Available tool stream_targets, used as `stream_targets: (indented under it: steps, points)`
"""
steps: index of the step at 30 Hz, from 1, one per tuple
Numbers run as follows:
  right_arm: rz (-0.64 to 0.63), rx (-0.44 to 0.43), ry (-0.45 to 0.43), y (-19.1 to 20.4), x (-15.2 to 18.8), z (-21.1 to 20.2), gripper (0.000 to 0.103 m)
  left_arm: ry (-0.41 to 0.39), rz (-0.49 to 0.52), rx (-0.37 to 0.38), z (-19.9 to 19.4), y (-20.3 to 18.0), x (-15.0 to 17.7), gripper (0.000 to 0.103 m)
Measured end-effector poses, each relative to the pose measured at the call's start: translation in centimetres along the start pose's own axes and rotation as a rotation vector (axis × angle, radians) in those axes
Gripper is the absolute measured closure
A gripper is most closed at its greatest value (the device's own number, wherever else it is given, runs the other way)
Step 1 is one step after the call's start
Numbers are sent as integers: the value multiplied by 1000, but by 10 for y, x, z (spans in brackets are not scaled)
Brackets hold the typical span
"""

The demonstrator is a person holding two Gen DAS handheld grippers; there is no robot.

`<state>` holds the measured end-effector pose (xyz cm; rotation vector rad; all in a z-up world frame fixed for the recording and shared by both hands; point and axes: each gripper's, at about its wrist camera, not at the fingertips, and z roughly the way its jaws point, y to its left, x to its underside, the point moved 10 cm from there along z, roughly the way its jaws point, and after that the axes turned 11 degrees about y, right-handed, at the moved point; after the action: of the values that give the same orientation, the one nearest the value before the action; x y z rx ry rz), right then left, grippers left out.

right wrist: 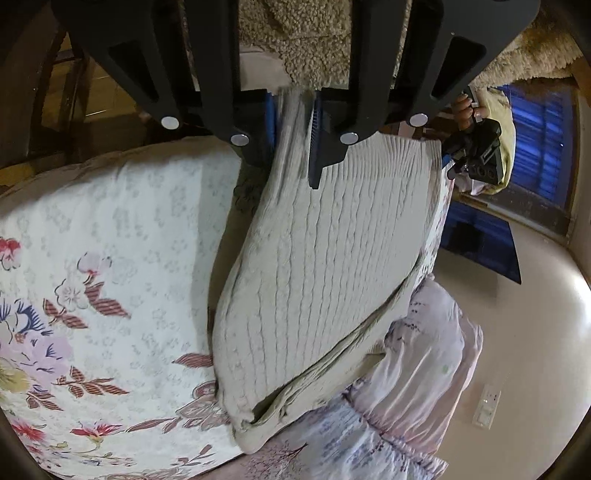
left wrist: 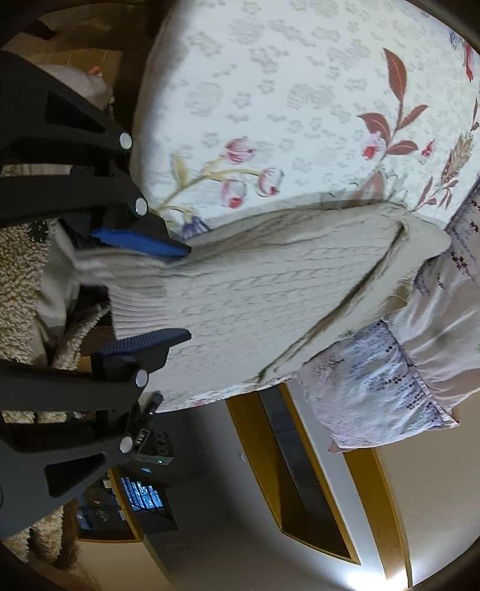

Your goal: Fold small clothes

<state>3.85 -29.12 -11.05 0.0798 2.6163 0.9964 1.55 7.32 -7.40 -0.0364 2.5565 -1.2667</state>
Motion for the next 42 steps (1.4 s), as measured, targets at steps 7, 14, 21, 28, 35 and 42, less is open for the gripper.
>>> stream_targets:
  steps: [7, 14, 21, 28, 35, 42]
  points:
    - [-10, 5, 27, 6, 0, 6, 87, 24, -16, -76, -17, 7, 6, 52]
    - [-20, -13, 69, 9, 3, 10, 86, 136, -23, -87, -11, 9, 24, 42]
    - [-97, 27, 8, 22, -8, 1, 95, 206, 4, -58, 3, 0, 29, 92]
    - [-226, 94, -190, 54, -46, -29, 95, 45, 95, -59, -27, -22, -9, 96]
    - [-352, 265, -434, 82, -103, -59, 96, -199, 140, -164, -67, -38, -91, 97]
    - [-381, 334, -608, 108, -179, -76, 96, -394, 315, -297, -86, -89, -202, 97]
